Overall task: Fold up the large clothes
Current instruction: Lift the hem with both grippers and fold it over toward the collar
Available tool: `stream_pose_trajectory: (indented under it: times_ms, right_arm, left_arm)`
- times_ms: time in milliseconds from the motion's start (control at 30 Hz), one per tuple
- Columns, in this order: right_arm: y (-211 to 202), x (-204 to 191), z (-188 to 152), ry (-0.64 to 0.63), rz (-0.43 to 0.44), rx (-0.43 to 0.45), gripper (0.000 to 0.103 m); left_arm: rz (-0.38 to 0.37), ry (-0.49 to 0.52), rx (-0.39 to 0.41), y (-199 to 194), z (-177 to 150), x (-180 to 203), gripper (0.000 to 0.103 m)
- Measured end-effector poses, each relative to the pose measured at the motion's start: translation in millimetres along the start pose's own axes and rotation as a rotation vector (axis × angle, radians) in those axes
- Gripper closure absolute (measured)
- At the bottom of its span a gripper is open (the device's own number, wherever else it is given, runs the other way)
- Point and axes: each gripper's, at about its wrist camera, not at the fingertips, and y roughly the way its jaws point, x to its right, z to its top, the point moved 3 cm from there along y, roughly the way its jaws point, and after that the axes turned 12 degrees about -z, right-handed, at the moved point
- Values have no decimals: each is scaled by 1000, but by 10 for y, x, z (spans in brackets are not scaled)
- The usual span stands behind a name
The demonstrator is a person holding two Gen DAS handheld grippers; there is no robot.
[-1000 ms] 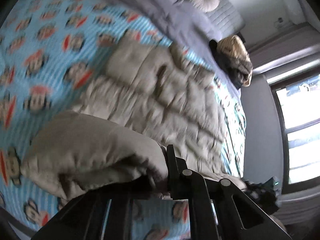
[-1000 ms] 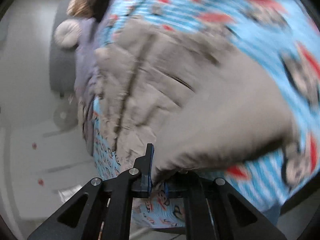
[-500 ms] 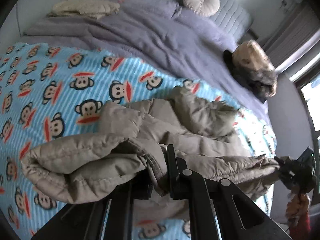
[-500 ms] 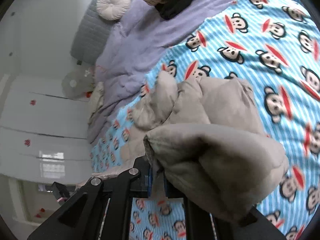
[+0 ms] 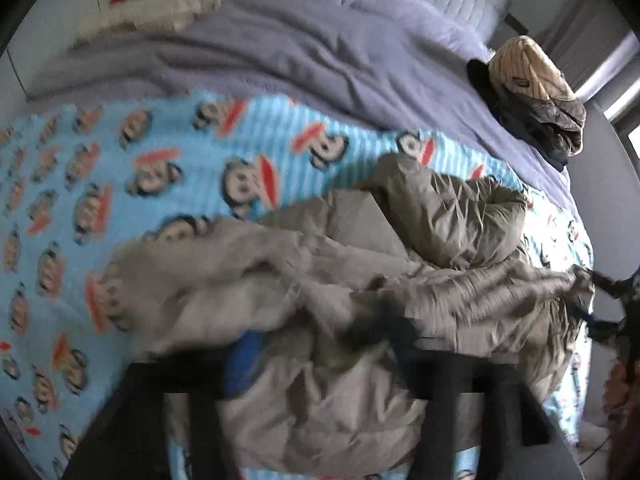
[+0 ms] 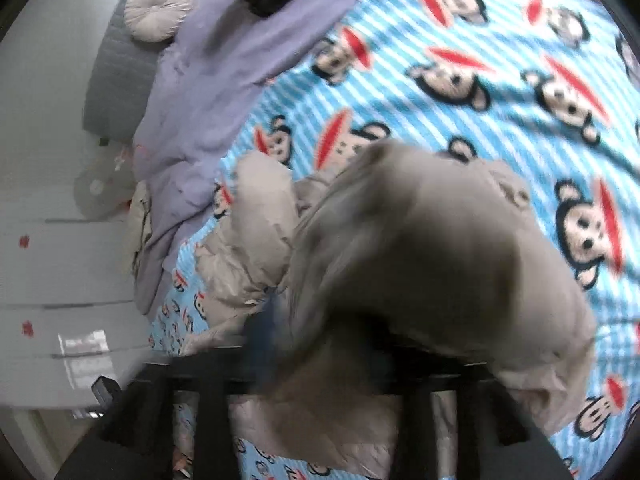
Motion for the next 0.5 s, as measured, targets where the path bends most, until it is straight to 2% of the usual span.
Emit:
stream_pose_trajectory:
  times_ms: [33, 133, 167, 200, 233, 267, 367, 467, 500]
  right_arm:
    - [-104, -29, -12, -34, 3, 29, 20]
    - [-258, -73, -75, -91, -4, 70, 21]
    - [-276, -80, -104, -112, -13, 80, 27]
    - [-262, -86, -122, -134, -41, 89, 44]
    - [-234, -89, -135, -160, -85, 96, 56]
    - [-189, -81, -140, -185, -129, 98, 71]
    - [-35, 22, -108, -195, -197, 91, 72]
    - [199, 224, -26, -183, -271, 81, 73]
    - [266, 254, 7, -174, -282, 83, 76]
  left_arm:
    - [14, 24, 30, -88, 0, 7, 19]
    - [30, 61, 63, -186, 10, 14, 19]
    - [33, 73, 58, -157, 18, 14, 19]
    - [35, 87, 47, -109, 22, 16, 19]
    - [40, 102, 30, -24, 23, 15, 21]
    - [47, 109, 13, 72, 22, 8, 31]
    - [81, 88, -16, 370, 18, -88, 34]
    - [149, 39, -30, 773, 48, -266, 34]
    - [158, 24, -30, 863, 54, -310, 34]
